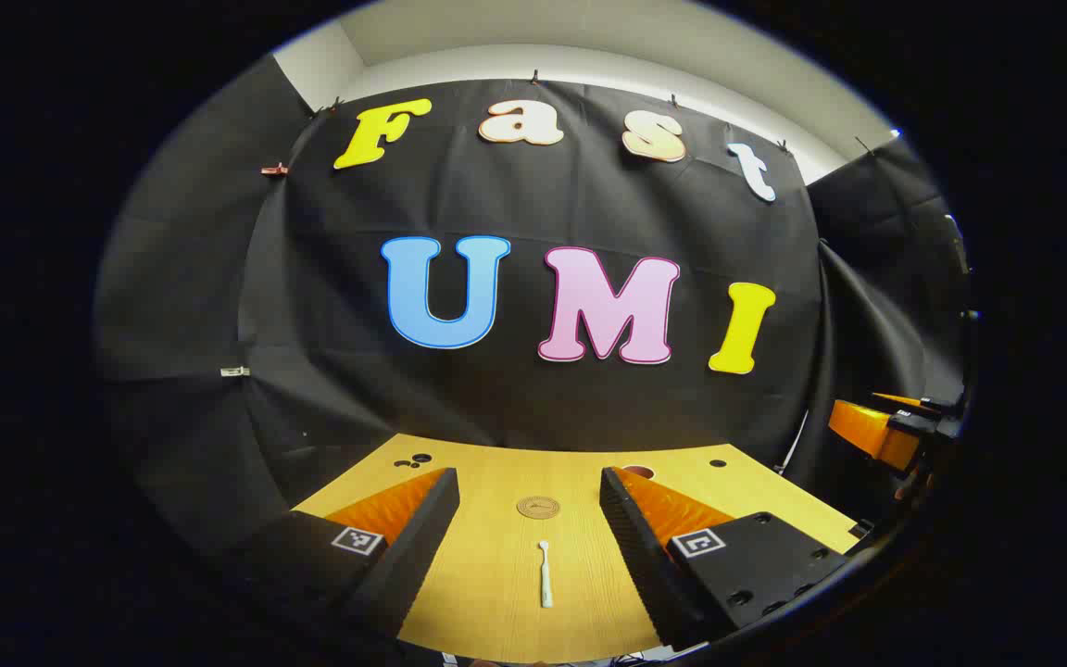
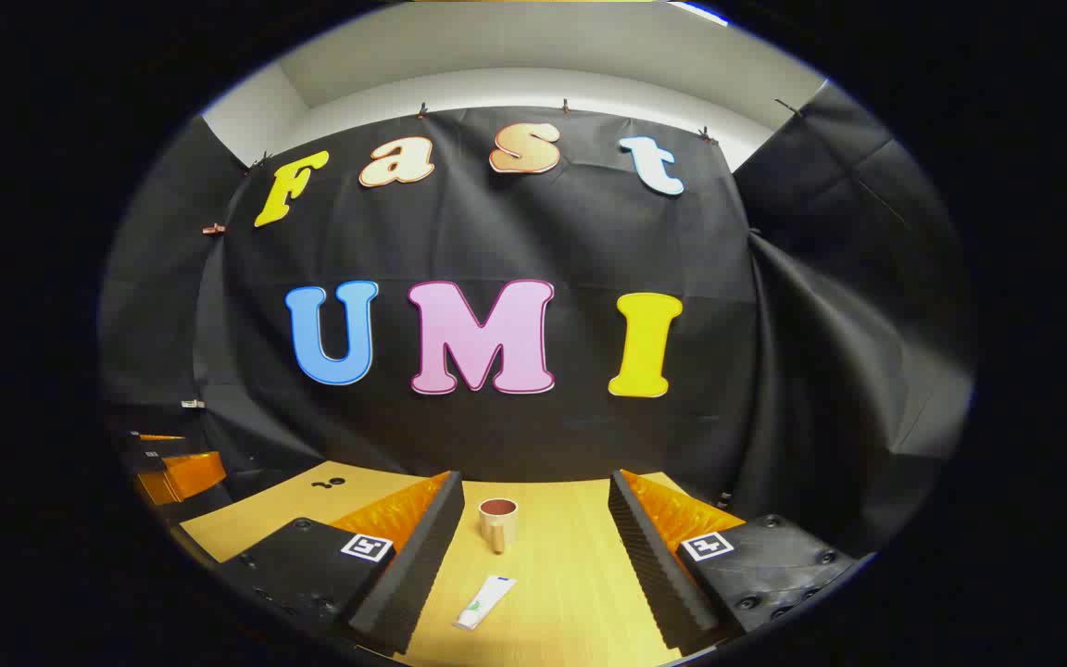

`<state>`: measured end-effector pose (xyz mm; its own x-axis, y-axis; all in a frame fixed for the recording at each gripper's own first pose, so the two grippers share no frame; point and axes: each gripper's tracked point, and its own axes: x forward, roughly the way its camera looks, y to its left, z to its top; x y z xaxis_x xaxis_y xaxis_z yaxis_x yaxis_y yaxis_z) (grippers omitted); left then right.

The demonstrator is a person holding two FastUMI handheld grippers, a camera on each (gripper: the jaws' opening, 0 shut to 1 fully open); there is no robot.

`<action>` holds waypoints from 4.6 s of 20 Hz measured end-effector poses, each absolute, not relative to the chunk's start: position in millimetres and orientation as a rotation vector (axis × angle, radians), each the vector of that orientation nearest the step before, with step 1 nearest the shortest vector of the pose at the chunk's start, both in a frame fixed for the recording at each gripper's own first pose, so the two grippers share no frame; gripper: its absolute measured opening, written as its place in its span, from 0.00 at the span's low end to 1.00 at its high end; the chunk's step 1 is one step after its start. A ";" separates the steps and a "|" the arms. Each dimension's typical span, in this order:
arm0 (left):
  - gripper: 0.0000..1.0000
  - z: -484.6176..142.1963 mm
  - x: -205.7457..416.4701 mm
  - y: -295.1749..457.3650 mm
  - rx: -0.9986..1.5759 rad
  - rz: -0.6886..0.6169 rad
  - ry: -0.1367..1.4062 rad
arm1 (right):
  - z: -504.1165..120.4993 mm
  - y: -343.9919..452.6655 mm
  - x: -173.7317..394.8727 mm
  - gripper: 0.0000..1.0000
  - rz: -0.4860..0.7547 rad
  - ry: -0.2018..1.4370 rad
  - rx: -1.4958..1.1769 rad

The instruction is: Put the toothbrush and toothpaste on the desktop into the cup, then pick up the cup and place it on the coaster on the desktop.

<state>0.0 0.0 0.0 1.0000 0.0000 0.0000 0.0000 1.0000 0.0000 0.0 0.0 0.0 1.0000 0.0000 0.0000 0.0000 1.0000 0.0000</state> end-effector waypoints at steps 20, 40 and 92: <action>0.97 -24.0 18.5 15.3 -0.022 0.024 0.102 | -59.6 61.5 31.5 0.97 0.168 0.188 -0.014; 0.97 -67.5 23.9 69.0 -0.034 0.235 0.254 | -313.3 60.7 91.8 0.98 0.169 0.960 -0.102; 0.61 -329.0 170.5 -23.6 0.116 -0.050 1.187 | -327.8 7.7 78.4 0.33 0.193 1.096 0.052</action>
